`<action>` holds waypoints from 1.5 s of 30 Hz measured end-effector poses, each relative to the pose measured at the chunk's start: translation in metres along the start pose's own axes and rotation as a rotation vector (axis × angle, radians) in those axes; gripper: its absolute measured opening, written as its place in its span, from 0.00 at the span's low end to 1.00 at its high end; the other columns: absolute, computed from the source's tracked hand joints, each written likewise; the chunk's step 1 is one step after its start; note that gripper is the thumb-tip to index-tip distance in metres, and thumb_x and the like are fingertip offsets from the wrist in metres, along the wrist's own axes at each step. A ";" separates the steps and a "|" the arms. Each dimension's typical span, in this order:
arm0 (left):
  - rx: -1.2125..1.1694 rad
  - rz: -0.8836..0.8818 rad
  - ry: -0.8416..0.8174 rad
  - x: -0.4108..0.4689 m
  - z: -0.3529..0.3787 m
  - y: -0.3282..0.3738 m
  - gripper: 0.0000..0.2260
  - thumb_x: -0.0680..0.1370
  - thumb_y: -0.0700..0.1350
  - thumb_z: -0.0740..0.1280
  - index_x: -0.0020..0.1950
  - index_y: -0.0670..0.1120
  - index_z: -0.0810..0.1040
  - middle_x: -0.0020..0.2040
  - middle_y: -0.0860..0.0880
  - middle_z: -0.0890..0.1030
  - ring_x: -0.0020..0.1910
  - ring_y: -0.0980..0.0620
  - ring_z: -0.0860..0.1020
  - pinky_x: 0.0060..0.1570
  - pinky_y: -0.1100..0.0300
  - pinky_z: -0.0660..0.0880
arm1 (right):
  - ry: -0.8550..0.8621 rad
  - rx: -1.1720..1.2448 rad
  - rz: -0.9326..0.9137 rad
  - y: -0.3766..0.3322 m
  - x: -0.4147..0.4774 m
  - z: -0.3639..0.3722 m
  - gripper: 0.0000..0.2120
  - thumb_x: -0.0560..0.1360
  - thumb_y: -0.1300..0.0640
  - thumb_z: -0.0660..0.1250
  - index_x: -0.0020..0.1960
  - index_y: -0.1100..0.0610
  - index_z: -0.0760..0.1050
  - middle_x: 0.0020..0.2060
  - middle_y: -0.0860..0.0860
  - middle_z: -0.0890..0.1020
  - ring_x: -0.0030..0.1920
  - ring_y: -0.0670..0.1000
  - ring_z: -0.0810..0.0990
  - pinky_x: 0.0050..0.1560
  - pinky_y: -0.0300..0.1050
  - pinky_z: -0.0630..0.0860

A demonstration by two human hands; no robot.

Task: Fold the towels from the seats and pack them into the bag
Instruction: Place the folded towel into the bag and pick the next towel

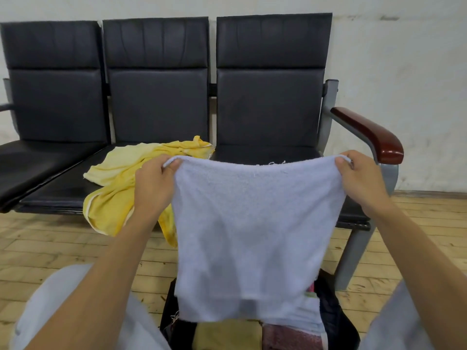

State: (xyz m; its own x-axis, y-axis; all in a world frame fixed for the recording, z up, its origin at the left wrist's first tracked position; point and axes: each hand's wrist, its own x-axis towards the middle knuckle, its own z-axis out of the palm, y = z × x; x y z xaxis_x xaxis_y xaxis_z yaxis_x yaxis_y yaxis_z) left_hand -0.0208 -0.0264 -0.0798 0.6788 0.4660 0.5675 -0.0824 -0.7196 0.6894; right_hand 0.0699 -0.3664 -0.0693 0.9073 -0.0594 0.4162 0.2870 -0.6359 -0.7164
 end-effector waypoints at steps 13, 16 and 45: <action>0.085 0.063 0.066 0.004 -0.005 -0.006 0.15 0.79 0.48 0.65 0.40 0.39 0.80 0.33 0.40 0.77 0.36 0.39 0.74 0.35 0.54 0.67 | 0.075 -0.137 -0.110 -0.004 -0.004 -0.012 0.14 0.83 0.55 0.58 0.61 0.61 0.77 0.54 0.58 0.81 0.48 0.49 0.72 0.51 0.40 0.64; 0.062 0.046 0.033 0.004 -0.006 -0.006 0.14 0.79 0.50 0.65 0.41 0.42 0.81 0.32 0.43 0.77 0.34 0.41 0.77 0.39 0.47 0.74 | 0.053 -0.185 -0.120 0.001 -0.001 -0.011 0.14 0.83 0.55 0.59 0.60 0.60 0.78 0.53 0.60 0.81 0.48 0.49 0.73 0.51 0.41 0.65; -0.690 -0.614 -0.147 0.006 0.002 -0.002 0.06 0.73 0.40 0.74 0.49 0.40 0.83 0.48 0.44 0.84 0.41 0.52 0.81 0.38 0.62 0.80 | -0.152 0.688 0.463 0.012 0.002 0.000 0.10 0.77 0.62 0.67 0.54 0.51 0.82 0.59 0.54 0.78 0.60 0.56 0.77 0.58 0.51 0.78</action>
State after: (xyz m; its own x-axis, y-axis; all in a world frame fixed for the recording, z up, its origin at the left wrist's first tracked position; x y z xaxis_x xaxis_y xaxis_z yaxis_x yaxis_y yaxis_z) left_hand -0.0155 -0.0228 -0.0790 0.8286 0.5596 -0.0145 -0.0618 0.1172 0.9912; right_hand 0.0756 -0.3741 -0.0767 0.9968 -0.0638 -0.0485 -0.0460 0.0405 -0.9981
